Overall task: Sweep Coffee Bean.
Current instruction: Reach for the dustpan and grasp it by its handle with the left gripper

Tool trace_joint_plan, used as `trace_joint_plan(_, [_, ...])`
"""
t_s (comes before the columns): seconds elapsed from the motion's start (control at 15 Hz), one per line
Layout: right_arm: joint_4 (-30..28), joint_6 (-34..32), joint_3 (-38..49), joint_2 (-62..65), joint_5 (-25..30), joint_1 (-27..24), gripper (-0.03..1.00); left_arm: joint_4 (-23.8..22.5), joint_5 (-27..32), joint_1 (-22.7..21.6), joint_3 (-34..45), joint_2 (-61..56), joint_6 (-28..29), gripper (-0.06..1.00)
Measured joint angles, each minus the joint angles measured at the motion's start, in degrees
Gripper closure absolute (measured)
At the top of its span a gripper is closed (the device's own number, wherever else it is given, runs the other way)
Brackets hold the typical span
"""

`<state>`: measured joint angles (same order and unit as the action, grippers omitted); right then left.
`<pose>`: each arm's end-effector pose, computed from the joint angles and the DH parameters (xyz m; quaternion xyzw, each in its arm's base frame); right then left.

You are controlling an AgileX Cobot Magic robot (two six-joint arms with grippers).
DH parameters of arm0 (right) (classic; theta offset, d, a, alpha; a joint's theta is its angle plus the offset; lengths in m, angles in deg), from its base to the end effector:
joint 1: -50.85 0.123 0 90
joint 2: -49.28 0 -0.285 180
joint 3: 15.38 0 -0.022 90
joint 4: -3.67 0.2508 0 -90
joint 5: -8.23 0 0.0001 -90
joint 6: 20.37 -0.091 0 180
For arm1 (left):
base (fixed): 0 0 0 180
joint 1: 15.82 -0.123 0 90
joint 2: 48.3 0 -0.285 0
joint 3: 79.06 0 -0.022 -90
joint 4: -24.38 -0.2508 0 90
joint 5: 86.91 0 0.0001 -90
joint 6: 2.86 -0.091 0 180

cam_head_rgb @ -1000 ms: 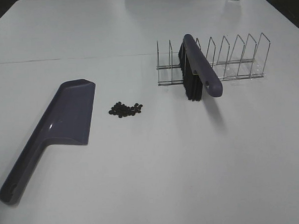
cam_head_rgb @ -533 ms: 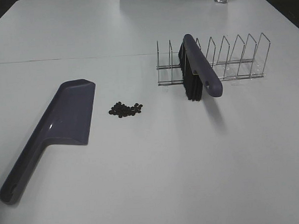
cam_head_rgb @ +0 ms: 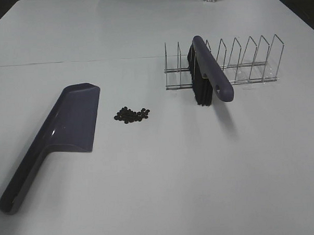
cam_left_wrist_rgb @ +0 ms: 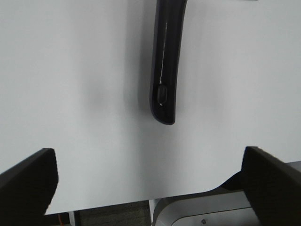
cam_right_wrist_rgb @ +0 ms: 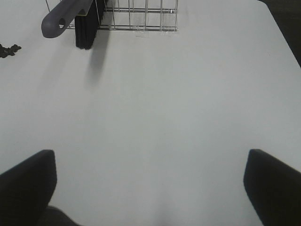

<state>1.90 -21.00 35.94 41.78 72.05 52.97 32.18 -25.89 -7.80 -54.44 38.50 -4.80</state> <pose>-0.0027 -0.0026 0.2597 -0.0107 0.8771 -0.0039 0.4801 0.2339 -0.0439 0.2469 0.0576 0.9943 -0.0649 0.0624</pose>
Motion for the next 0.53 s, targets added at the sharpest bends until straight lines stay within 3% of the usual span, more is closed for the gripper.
trace_joint_plan(0.2, [0.0, 0.0, 0.0, 0.0, 0.0, 0.0, -0.01, -0.3, -0.1, 0.1, -5.4, 9.5, -0.5, -0.03])
trace_joint_plan(0.53, [0.0, 0.0, 0.0, 0.0, 0.0, 0.0, -0.01, -3.6, -10.7, 2.9, -7.9, 20.9, 5.5, 0.01])
